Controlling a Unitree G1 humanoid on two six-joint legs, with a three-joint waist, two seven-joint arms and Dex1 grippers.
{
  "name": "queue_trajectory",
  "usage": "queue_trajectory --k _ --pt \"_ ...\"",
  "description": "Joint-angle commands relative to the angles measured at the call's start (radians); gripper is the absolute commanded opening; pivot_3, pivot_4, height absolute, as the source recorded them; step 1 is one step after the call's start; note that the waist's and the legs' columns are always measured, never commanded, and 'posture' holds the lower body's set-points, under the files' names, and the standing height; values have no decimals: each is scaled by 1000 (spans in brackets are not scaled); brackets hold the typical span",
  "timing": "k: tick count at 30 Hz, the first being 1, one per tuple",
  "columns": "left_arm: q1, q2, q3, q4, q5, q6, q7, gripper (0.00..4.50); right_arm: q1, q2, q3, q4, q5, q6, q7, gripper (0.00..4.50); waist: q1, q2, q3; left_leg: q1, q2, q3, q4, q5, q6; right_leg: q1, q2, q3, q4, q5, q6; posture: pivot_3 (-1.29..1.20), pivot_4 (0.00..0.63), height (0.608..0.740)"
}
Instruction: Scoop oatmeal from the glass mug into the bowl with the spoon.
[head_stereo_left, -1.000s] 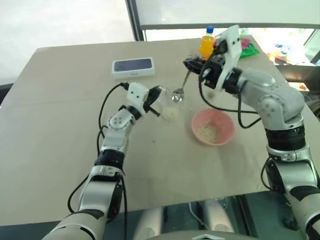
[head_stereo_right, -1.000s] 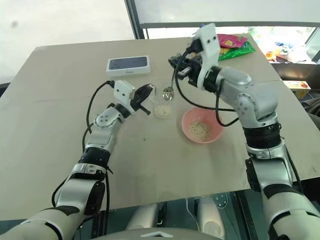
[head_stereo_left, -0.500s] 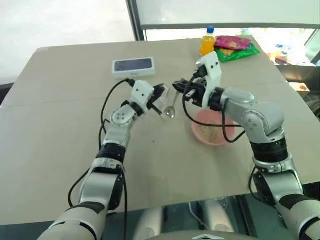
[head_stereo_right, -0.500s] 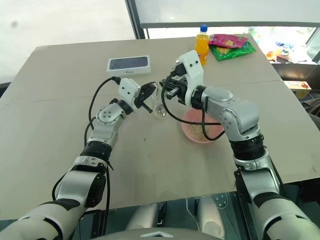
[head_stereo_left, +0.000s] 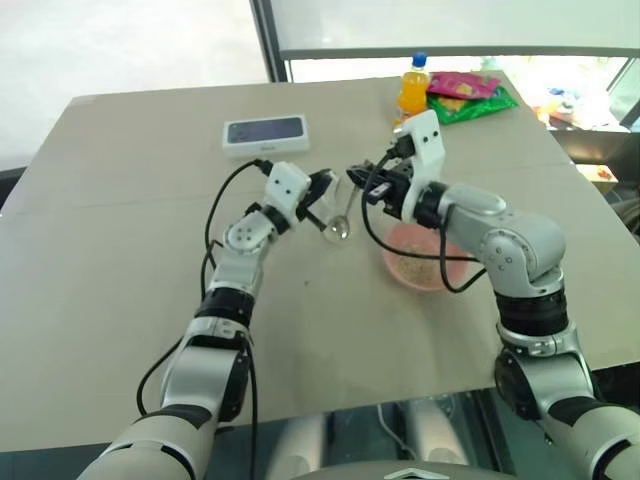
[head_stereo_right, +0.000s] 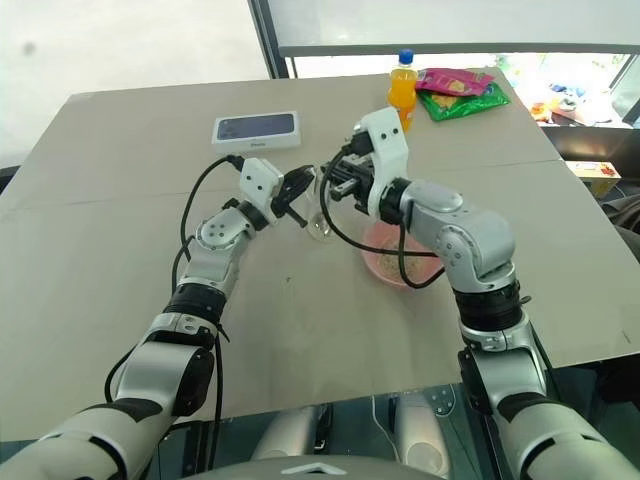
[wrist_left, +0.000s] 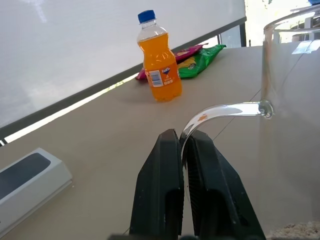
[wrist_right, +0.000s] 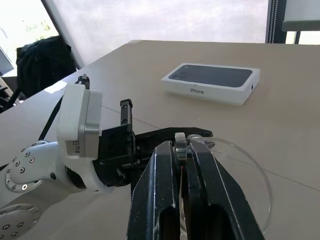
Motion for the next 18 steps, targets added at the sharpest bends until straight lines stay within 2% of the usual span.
queue_trajectory --k 1,6,10,13,18 --pt "-14 -3 11 -35 -17 -38 -3 133 21 15 33 -37 3 -1 22 0 0 0 0 0 0 0 0 0 0 0 0 0 0 0 0 0 150 740" --pt "-12 -8 10 -39 -17 -34 -7 133 23 -36 89 -30 -79 -95 67 0 0 0 0 0 0 0 0 0 0 0 0 0 0 0 0 0 150 740" --pt "-6 -10 10 -46 -19 -30 -8 133 31 -32 76 -17 -64 -76 83 0 2 0 0 0 0 0 1 0 0 1 0 0 0 0 0 0 150 740" --pt "-5 -11 11 -48 -19 -27 -8 133 53 75 -39 -19 63 55 9 0 1 0 0 0 0 -1 1 0 0 1 0 -1 0 0 0 0 150 740" --pt "-1 -12 10 -43 -19 -28 -11 133 11 168 -223 13 144 195 -94 0 0 0 0 0 0 -1 1 0 0 1 0 0 1 0 0 0 150 740"
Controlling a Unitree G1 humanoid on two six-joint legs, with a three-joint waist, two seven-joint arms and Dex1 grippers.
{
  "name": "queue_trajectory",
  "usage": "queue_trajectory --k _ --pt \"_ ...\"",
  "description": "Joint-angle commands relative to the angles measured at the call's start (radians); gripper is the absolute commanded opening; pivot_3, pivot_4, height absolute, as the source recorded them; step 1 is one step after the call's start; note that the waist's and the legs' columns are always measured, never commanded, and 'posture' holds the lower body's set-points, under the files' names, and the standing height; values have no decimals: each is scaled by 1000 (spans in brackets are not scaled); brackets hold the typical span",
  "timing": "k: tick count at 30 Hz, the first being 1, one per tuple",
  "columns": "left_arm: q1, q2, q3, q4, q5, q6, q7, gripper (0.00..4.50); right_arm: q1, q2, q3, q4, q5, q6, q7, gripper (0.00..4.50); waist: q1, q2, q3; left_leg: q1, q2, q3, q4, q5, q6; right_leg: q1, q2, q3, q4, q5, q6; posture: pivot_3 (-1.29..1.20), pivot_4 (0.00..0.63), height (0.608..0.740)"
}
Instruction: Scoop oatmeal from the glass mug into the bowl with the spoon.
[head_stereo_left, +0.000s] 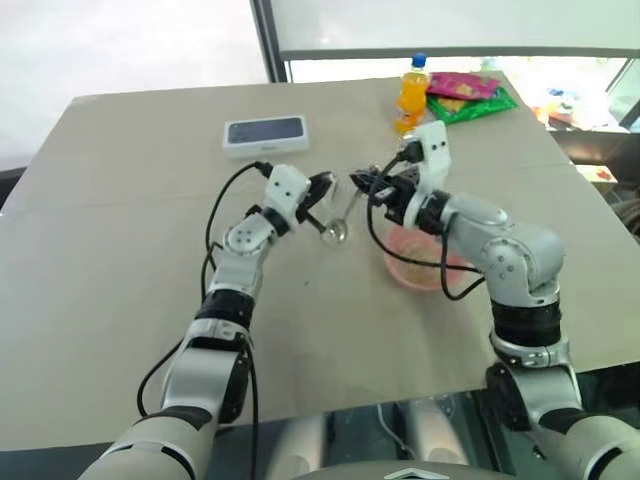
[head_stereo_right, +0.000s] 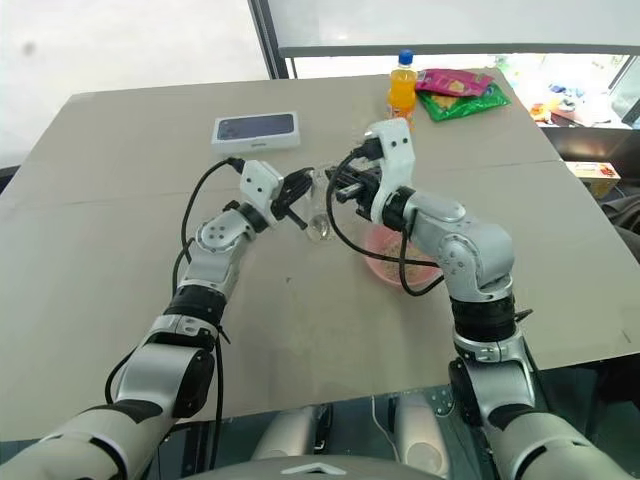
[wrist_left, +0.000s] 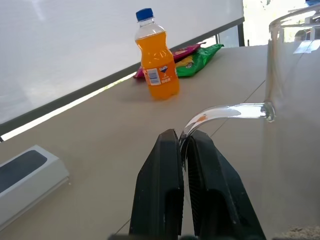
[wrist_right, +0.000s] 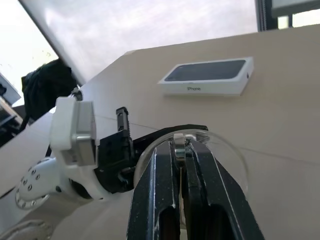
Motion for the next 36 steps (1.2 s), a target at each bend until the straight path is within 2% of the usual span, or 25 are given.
queue_trajectory --k 1,6,19,30,36 --pt "-7 -6 7 -43 -16 -29 0 133 -46 57 -96 16 106 109 -49 0 0 0 0 0 0 0 0 0 0 0 0 0 0 0 0 0 150 740" --pt "7 -11 9 -37 -20 -37 -6 133 -111 38 -257 78 164 179 -103 0 0 0 0 0 0 0 0 0 0 0 0 0 0 0 0 0 150 740" --pt "2 -33 2 5 -33 -76 -41 133 -252 -88 -582 215 330 307 -247 0 2 0 0 0 0 1 0 0 0 0 0 0 0 0 0 0 150 740" --pt "-3 -52 9 61 -34 -160 -40 133 -285 -98 -756 252 517 371 -450 0 2 0 0 0 0 1 0 -2 4 0 0 1 1 0 0 0 150 740" --pt "-14 -68 13 129 -25 -217 -15 133 -278 -101 -777 253 644 369 -557 0 2 1 0 0 0 2 0 -2 4 0 0 1 1 0 0 0 150 740"
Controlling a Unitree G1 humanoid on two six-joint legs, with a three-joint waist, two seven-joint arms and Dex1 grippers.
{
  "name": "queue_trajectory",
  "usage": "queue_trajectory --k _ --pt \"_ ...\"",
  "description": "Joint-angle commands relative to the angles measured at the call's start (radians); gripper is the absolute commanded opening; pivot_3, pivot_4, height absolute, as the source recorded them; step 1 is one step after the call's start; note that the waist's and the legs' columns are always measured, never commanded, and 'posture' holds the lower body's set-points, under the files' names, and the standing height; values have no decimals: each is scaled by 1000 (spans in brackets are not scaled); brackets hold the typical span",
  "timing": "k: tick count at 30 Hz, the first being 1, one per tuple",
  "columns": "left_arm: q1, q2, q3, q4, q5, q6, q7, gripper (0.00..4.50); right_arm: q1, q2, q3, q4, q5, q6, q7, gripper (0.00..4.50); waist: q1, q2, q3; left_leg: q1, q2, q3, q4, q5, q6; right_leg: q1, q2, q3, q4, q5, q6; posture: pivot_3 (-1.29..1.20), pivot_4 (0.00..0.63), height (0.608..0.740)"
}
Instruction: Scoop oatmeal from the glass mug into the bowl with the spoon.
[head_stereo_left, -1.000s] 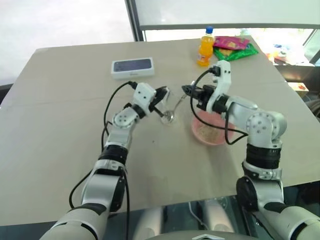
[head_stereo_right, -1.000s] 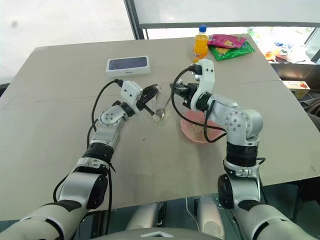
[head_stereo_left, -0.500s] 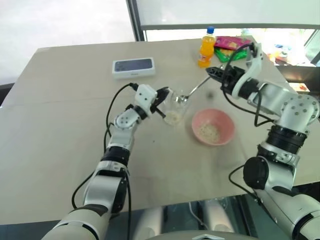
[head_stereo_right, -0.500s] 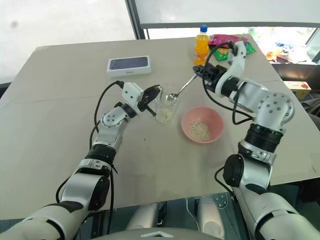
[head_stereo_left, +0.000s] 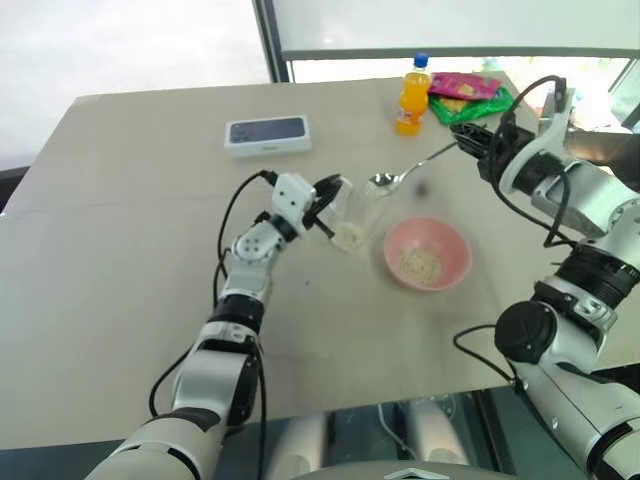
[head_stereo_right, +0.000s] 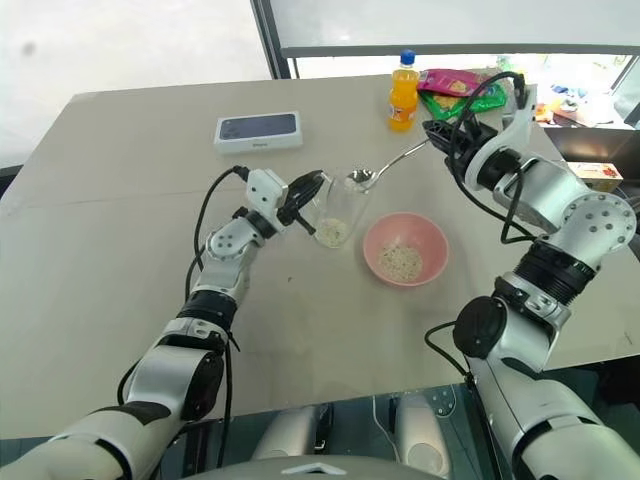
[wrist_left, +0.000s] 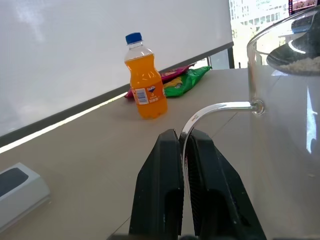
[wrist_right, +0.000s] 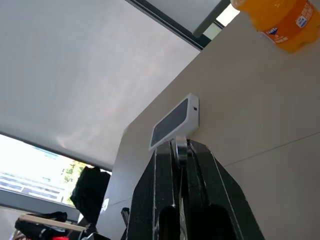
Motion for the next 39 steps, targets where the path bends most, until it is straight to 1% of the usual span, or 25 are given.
queue_trajectory --k 1,7,13,21,25,30,33,37,39 --pt "-20 -10 2 35 10 -51 11 133 -17 -13 -14 -17 109 -14 -63 0 0 0 0 0 0 0 0 0 0 0 0 0 0 0 0 0 150 740" --pt "-30 -16 -4 94 23 -119 29 133 17 -16 19 -18 264 -70 -179 0 0 0 0 0 0 0 0 0 0 0 0 0 0 0 0 0 150 740" --pt "-29 -25 -5 113 20 -154 27 133 77 -46 93 -36 441 -161 -274 0 0 0 0 0 0 0 0 0 1 0 0 0 0 0 0 0 150 740" --pt "-5 -15 21 110 0 -158 42 133 210 -189 204 -92 718 -339 -374 0 -1 0 0 0 0 1 0 0 1 1 0 0 0 0 0 0 150 740" --pt "17 -7 27 94 2 -157 49 133 301 -261 239 -128 809 -422 -393 0 -2 0 0 0 1 1 0 0 1 1 0 1 0 0 0 0 150 740" --pt "21 8 35 98 4 -151 65 133 392 -309 266 -173 827 -462 -373 0 -3 0 0 1 1 2 0 0 1 1 0 1 0 0 0 0 150 740" --pt "20 15 40 101 3 -147 77 133 452 -359 301 -198 827 -464 -346 0 -3 0 0 1 1 2 0 0 1 1 1 1 0 0 0 0 150 740" --pt "22 18 41 102 -2 -143 77 133 485 -409 352 -219 824 -488 -311 0 -3 0 0 1 1 3 0 0 1 1 1 2 0 0 0 0 150 740" --pt "24 15 40 101 -2 -142 77 133 487 -444 386 -231 780 -475 -267 0 -3 0 0 1 1 3 0 0 2 1 1 2 0 0 0 0 150 740"
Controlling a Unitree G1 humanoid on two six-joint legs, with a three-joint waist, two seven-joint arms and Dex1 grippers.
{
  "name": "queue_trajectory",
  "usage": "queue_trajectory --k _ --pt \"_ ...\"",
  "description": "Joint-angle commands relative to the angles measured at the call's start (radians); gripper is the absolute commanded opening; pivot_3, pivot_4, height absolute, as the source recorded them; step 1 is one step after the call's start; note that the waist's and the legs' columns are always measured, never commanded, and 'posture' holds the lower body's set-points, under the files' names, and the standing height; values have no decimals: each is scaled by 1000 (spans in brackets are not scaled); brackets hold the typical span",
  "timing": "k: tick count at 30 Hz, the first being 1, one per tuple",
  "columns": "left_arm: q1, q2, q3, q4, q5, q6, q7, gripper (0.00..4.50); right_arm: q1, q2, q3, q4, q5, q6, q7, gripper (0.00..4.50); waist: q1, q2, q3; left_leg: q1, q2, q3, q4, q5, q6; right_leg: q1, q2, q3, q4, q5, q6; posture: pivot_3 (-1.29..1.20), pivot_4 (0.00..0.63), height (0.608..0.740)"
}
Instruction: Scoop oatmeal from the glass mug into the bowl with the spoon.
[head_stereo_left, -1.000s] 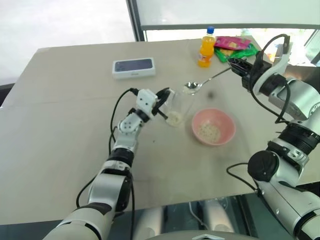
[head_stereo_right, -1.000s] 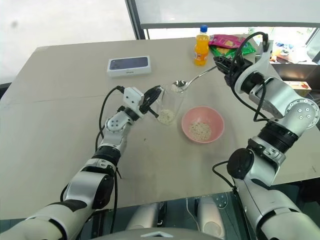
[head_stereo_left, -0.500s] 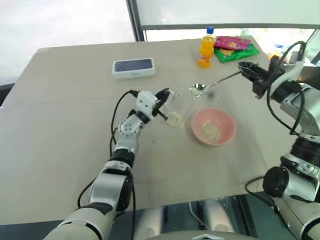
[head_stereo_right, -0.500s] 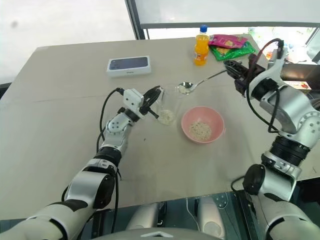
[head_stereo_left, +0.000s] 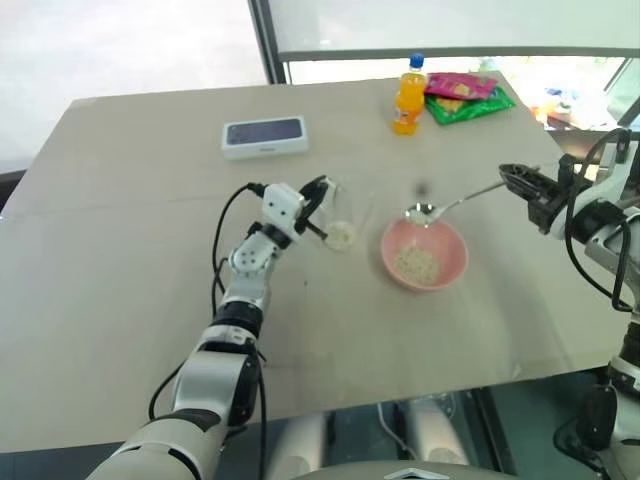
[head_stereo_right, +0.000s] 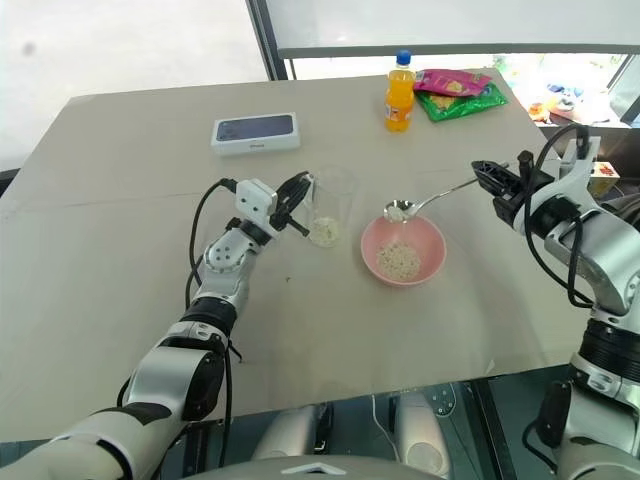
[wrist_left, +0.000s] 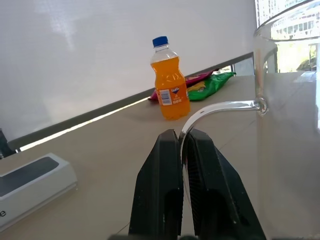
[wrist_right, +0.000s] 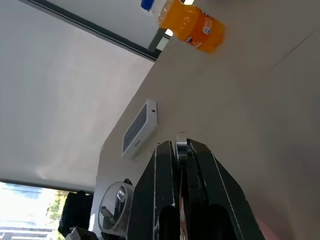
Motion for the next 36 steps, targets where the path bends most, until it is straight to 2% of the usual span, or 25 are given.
queue_trajectory --k 1,7,10,13,16,21,27,29,32,36 --pt "16 8 9 -4 2 6 7 133 -14 -60 44 -67 -31 -5 89 0 0 0 0 0 0 0 0 0 0 0 0 0 0 0 0 0 150 740" --pt "20 2 7 -13 0 10 8 133 -22 -170 148 -113 -232 37 313 0 2 0 0 0 0 0 0 0 0 0 0 0 -1 0 0 0 150 740" --pt "29 -1 7 -23 -3 13 7 133 -7 -241 217 -169 -444 16 500 0 3 0 0 0 0 -1 0 0 0 0 0 0 -1 0 0 0 150 740" --pt "38 1 6 -34 -5 17 7 133 -19 -267 268 -222 -597 -35 658 0 2 0 0 0 0 -1 0 0 0 0 0 -1 -1 0 0 0 150 740" --pt "48 1 6 -43 -10 24 5 133 -24 -301 331 -307 -778 -130 848 0 4 0 0 0 0 -1 0 0 0 0 0 -1 -1 0 0 0 150 740" --pt "62 -8 0 -59 -16 32 -5 133 -21 -356 418 -368 -1029 -273 1081 0 6 0 0 0 -1 -2 0 0 0 0 0 -2 -1 0 0 0 150 740" --pt "66 -20 4 -67 -27 46 -10 133 -35 -393 486 -363 -1300 -467 1267 0 9 0 0 0 -1 -3 1 0 0 1 0 -2 -1 0 0 0 150 740" --pt "69 -23 5 -70 -30 49 -11 133 -29 -381 477 -354 -1319 -467 1280 0 9 0 0 0 -1 -3 1 0 0 1 0 -3 -1 0 0 0 150 740" --pt "75 -30 4 -78 -34 53 -13 133 -61 -287 380 -307 -1193 -358 1191 0 9 -1 -1 1 -1 -3 1 0 0 2 0 -2 -1 0 0 0 150 740" --pt "85 -46 3 -96 -53 78 -30 133 -212 -168 287 -251 -1000 -233 1073 0 11 -1 -1 1 -1 -3 2 0 -1 2 -1 -2 0 0 0 0 150 740"
